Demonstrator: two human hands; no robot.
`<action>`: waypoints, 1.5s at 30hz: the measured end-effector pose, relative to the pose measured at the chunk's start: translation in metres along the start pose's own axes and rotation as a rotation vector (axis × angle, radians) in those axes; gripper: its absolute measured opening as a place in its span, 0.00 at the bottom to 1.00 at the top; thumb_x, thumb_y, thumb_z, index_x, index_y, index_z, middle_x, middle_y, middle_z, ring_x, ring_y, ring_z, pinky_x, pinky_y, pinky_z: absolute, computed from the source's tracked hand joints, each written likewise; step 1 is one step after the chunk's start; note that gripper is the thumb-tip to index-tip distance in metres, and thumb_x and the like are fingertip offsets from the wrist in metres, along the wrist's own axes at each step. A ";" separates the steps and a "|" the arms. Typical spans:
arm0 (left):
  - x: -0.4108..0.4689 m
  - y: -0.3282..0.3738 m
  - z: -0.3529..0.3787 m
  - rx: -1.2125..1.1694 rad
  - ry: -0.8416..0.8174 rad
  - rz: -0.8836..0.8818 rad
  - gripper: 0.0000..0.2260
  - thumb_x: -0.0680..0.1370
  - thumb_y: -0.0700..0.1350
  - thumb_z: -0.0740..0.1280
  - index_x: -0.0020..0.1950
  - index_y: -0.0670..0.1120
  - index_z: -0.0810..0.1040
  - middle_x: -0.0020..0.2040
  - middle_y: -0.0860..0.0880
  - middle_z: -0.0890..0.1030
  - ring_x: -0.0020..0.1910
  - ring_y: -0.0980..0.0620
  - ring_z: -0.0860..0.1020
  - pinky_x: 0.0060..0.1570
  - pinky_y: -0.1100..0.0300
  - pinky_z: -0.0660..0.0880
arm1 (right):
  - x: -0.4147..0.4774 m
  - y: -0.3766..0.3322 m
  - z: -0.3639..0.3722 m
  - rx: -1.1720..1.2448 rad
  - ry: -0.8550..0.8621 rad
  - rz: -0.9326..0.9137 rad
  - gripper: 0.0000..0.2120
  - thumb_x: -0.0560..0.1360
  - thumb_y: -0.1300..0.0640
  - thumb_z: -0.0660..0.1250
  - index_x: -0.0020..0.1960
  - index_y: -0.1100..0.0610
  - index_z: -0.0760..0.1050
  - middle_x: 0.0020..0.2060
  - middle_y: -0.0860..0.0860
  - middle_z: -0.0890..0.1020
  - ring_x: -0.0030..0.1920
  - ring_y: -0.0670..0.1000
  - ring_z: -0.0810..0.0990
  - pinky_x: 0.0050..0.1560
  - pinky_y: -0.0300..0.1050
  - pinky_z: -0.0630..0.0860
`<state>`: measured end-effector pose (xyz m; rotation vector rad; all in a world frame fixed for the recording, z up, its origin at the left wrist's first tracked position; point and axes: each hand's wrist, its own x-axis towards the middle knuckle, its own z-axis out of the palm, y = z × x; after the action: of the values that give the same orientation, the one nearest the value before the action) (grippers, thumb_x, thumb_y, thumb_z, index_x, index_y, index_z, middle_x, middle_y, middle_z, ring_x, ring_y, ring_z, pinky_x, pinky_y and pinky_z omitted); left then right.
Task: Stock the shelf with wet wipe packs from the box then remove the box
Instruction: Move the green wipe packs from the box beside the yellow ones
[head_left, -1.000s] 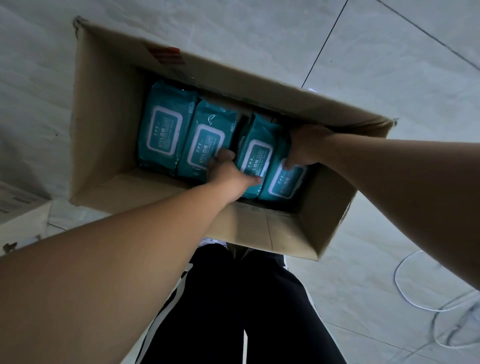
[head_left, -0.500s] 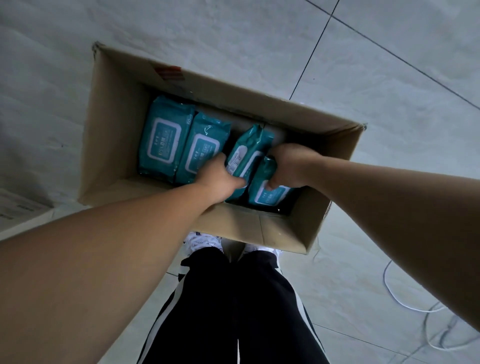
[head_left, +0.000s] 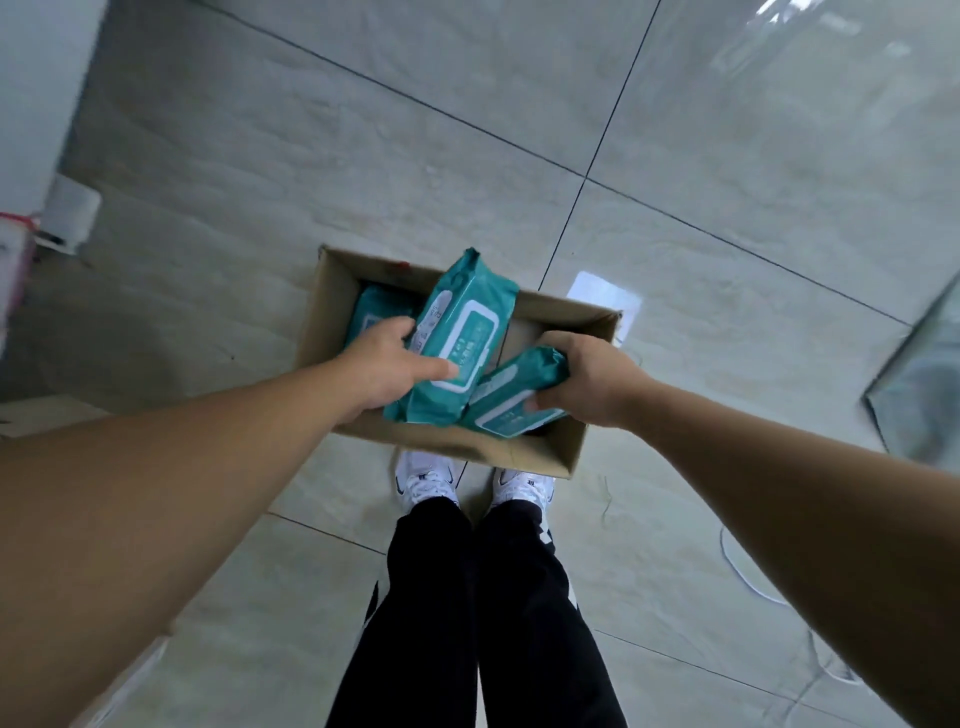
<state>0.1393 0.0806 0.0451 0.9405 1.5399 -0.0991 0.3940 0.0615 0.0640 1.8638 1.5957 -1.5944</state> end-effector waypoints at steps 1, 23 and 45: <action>-0.016 0.011 -0.009 0.005 -0.006 0.008 0.22 0.67 0.51 0.81 0.58 0.50 0.80 0.53 0.50 0.85 0.48 0.50 0.85 0.53 0.48 0.82 | -0.014 -0.009 -0.009 0.035 -0.002 -0.003 0.20 0.67 0.57 0.80 0.53 0.47 0.76 0.46 0.43 0.82 0.44 0.45 0.80 0.40 0.34 0.72; -0.459 0.287 -0.207 0.250 0.062 0.299 0.15 0.71 0.46 0.79 0.56 0.50 0.81 0.51 0.52 0.87 0.49 0.51 0.86 0.54 0.47 0.82 | -0.348 -0.233 -0.222 0.618 -0.067 -0.404 0.20 0.71 0.69 0.76 0.60 0.68 0.75 0.50 0.58 0.87 0.48 0.55 0.88 0.48 0.48 0.85; -0.776 0.245 -0.381 0.283 0.515 0.341 0.13 0.74 0.50 0.76 0.55 0.47 0.82 0.51 0.51 0.87 0.51 0.50 0.86 0.58 0.48 0.80 | -0.480 -0.515 -0.227 0.341 -0.300 -0.893 0.18 0.74 0.67 0.74 0.63 0.64 0.76 0.57 0.56 0.86 0.57 0.58 0.85 0.60 0.53 0.81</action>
<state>-0.0940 0.0742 0.9130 1.5289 1.8335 0.1881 0.1936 0.1521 0.7701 0.9246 2.2604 -2.4643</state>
